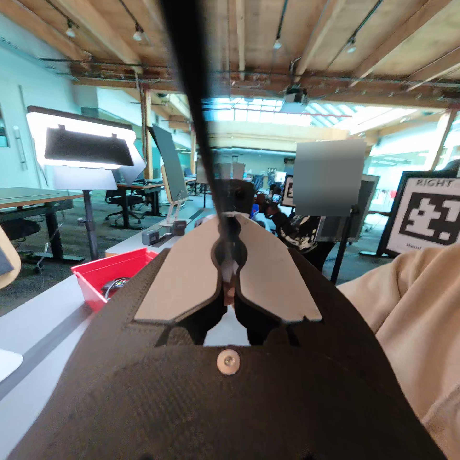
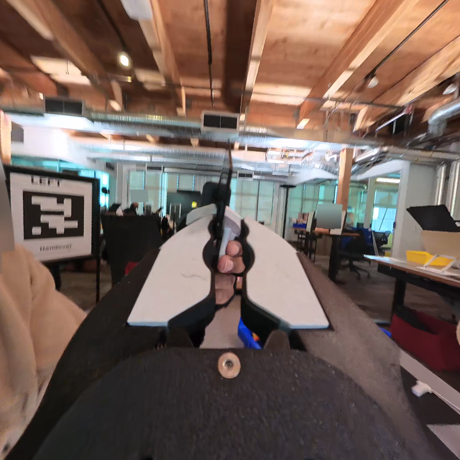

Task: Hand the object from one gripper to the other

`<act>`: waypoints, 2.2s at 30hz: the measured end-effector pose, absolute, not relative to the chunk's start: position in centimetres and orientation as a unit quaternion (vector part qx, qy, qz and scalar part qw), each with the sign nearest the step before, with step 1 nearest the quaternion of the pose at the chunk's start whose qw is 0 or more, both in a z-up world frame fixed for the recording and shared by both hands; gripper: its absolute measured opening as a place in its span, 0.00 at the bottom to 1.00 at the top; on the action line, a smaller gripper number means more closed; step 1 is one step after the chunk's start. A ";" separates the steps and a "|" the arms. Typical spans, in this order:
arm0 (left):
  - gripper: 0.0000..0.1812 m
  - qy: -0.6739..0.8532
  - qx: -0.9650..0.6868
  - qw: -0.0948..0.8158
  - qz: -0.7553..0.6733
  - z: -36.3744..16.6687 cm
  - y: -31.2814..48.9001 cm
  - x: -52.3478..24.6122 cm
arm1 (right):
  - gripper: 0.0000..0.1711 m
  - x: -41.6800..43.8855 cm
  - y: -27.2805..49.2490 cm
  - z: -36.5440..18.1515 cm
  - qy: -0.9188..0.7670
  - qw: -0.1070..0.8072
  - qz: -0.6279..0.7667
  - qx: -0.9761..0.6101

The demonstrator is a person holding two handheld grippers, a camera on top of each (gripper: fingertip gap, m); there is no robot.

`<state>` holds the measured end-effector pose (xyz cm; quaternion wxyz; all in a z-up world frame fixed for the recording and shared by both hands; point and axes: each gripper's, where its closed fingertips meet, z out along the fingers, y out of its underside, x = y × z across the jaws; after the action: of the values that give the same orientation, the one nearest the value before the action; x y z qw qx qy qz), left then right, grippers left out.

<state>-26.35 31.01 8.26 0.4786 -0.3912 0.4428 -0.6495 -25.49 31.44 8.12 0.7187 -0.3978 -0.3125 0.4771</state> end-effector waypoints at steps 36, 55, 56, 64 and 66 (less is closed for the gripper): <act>0.01 0.473 -0.413 0.504 -0.593 7.5 30.9 -26.1 | 0.07 -24.8 31.0 9.0 -0.225 0.723 0.570 -0.319; 0.01 0.469 -0.393 0.485 -0.625 8.0 30.6 -27.2 | 0.08 -26.1 30.4 8.8 -0.262 0.720 0.545 -0.340; 0.01 0.475 -0.395 0.475 -0.627 7.9 30.6 -27.4 | 0.04 -26.3 30.3 8.7 -0.276 0.715 0.538 -0.349; 0.10 0.434 -0.341 0.496 -0.670 8.8 30.0 -26.2 | 0.01 -24.7 30.2 9.9 -0.202 0.756 0.547 -0.298; 0.02 0.434 -0.351 0.510 -0.655 8.6 30.0 -25.0 | 0.01 -24.8 30.4 9.7 -0.196 0.759 0.544 -0.300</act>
<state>-24.96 29.96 8.55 0.5103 -0.3506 0.4336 -0.6547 -24.83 30.39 9.68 0.7587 -0.3003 -0.1958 0.5440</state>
